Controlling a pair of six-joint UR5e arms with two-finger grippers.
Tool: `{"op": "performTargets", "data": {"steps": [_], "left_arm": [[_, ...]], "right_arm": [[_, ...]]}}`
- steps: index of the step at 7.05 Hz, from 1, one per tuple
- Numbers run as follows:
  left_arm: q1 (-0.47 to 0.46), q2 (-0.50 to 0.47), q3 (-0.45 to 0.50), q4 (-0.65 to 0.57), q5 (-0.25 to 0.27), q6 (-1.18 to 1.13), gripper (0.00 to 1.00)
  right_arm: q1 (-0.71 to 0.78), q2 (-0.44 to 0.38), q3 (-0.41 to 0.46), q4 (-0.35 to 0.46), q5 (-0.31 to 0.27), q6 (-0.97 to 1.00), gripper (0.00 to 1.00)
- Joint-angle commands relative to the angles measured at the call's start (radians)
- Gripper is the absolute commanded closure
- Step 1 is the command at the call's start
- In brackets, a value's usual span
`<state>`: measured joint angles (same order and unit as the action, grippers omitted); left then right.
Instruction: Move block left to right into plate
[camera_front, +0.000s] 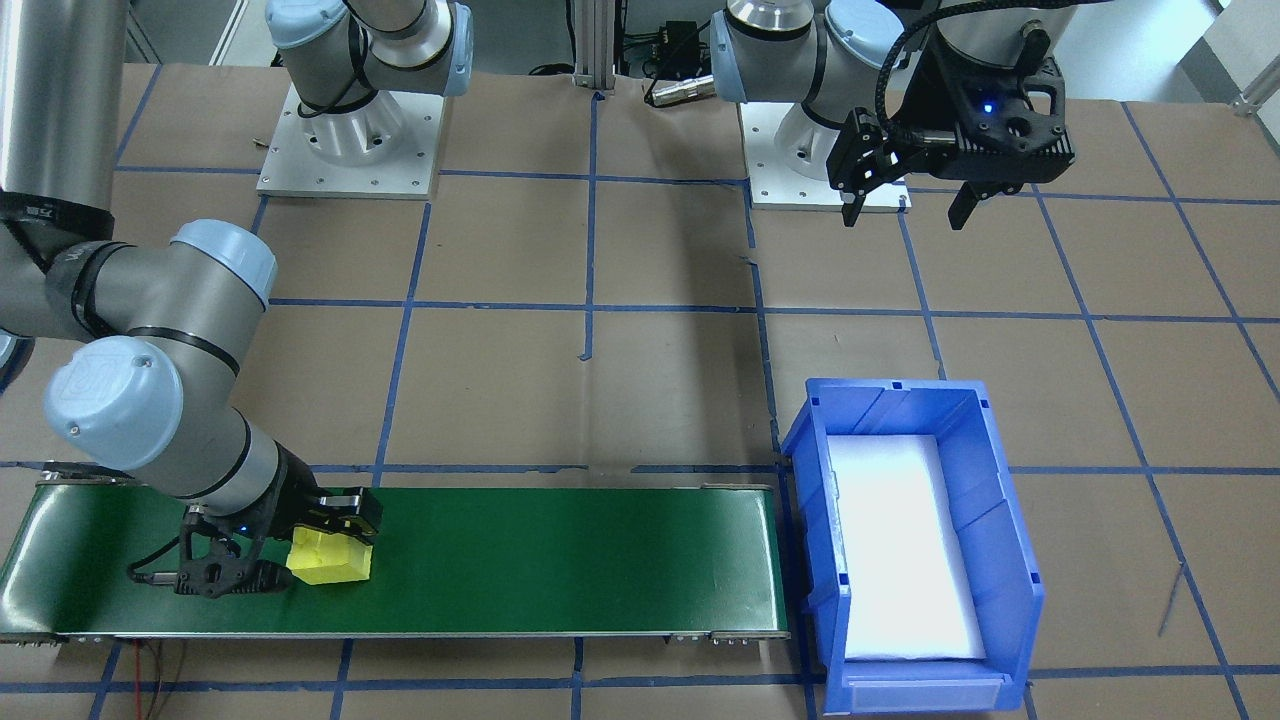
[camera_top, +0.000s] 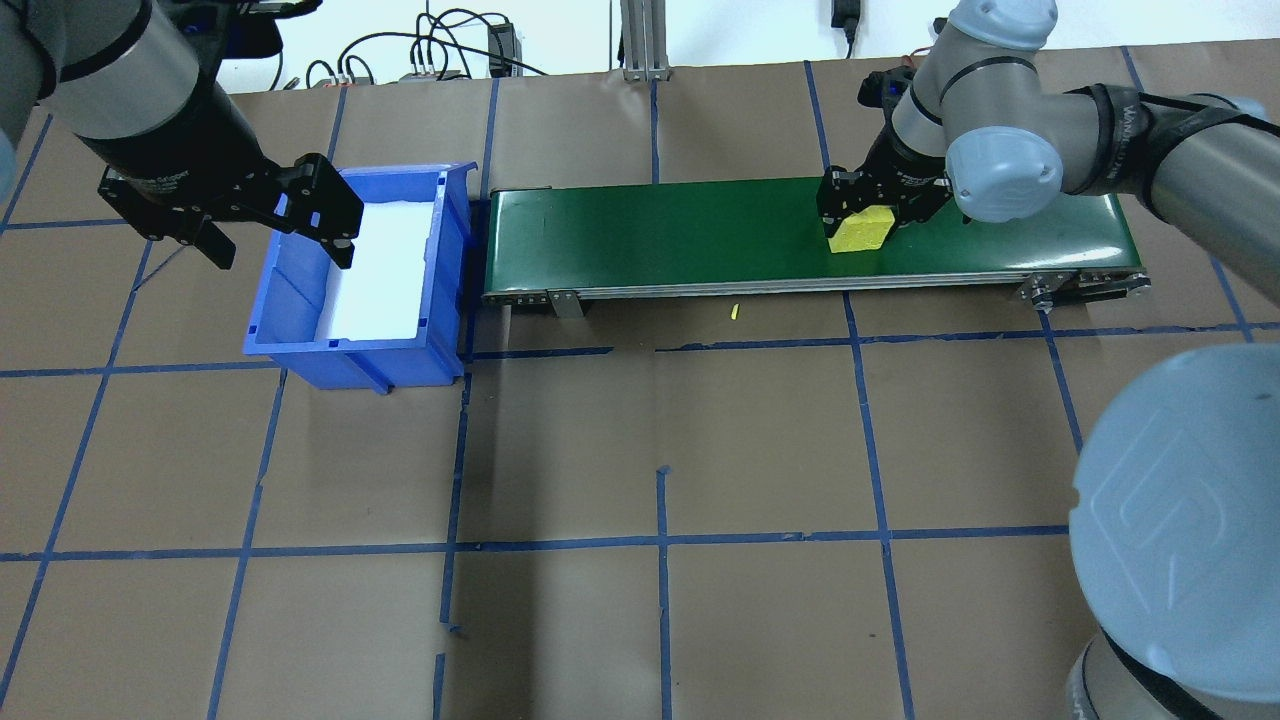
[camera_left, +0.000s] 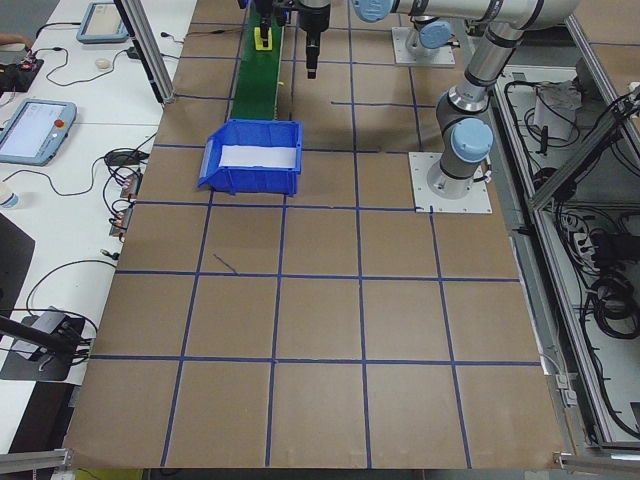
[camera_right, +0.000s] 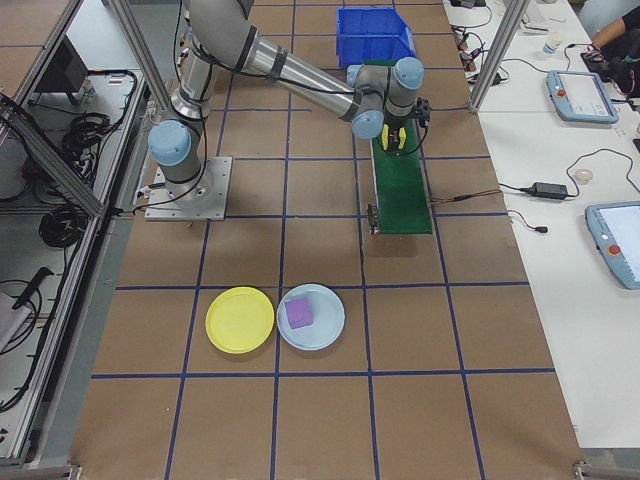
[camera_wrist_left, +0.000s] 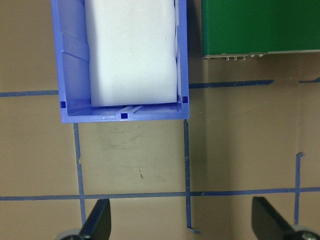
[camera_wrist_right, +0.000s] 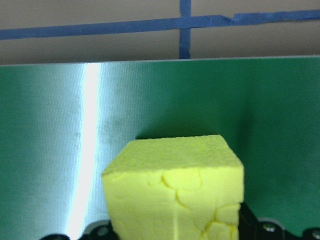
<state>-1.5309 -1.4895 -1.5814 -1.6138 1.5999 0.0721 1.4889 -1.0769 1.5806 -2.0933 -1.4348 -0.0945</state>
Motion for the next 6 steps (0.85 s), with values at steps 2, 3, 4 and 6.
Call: {"op": "performTargets", "data": {"steps": [2,3,4,6], "left_arm": [[0.000,0.000,0.000,0.000,0.000,0.000,0.00],[0.000,0.000,0.001,0.000,0.002,-0.002,0.00],[0.000,0.000,0.001,0.000,0.000,-0.002,0.00],[0.000,0.000,0.001,0.000,0.000,-0.002,0.00]], "right_arm": [[-0.047,-0.142,0.051,0.082,-0.314,-0.263,0.60],[-0.155,-0.241,0.132,0.105,-0.346,-0.378,0.67],[-0.296,-0.321,0.218,0.120,-0.348,-0.541,0.67],[-0.652,-0.364,0.297,0.107,-0.337,-0.887,0.77]]}}
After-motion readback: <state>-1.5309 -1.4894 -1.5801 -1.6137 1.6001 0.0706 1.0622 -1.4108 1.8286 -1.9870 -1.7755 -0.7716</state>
